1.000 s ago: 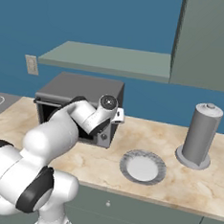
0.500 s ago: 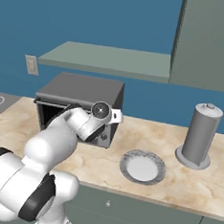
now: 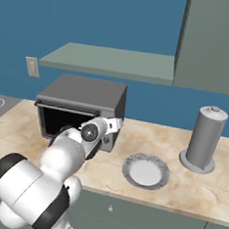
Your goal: Pull the toaster oven rack outwards. Pick up the baguette from the plate and place it on the toaster oven rack. Close the toaster oven door fully and set the temperature to the lowest setting.
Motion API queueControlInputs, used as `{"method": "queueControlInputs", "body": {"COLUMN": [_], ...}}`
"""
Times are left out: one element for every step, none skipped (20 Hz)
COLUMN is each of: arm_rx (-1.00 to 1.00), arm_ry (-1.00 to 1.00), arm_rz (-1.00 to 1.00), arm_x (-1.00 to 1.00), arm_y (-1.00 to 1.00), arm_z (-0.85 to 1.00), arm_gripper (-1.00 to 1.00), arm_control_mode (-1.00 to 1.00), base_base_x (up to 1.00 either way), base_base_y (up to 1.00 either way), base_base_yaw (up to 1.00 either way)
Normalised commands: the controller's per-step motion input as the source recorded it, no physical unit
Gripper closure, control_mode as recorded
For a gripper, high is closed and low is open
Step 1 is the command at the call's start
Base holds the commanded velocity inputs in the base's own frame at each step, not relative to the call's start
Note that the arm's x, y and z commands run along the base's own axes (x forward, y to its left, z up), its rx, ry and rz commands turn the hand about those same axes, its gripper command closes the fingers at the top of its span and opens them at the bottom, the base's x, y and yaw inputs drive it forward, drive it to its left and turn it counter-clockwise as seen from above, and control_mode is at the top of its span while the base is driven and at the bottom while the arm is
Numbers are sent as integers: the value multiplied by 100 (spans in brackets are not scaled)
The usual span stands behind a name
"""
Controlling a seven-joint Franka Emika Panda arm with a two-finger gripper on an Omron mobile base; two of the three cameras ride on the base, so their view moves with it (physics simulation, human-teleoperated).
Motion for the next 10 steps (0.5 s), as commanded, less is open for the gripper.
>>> {"method": "queueControlInputs", "body": {"arm_rx": [-15, -19, -20, -21, -22, -21, -22, -21, -19, -18], "arm_ry": [77, 80, 81, 82, 85, 88, 89, 87, 85, 82], "arm_rz": [11, 10, 10, 9, 7, 6, 6, 7, 6, 8], "arm_x": [74, 65, 64, 62, 58, 55, 50, 48, 46, 36], "arm_y": [3, 0, 0, 0, 0, 0, 0, 0, 0, 0], "arm_z": [-100, -99, -98, -91, -93, -87, -85, -82, -81, -85], "arm_gripper": [100, 100, 100, 100, 100, 100, 100, 100, 100, 100], "arm_control_mode": [-100, -100, -100, -100, -100, -100, -100, -100, -100, -100], "base_base_x": [0, 0, 0, 0, 0, 0, 0, 0, 0, 0], "base_base_y": [0, 0, 0, 0, 0, 0, 0, 0, 0, 0], "base_base_yaw": [0, 0, 0, 0, 0, 0, 0, 0, 0, 0]}}
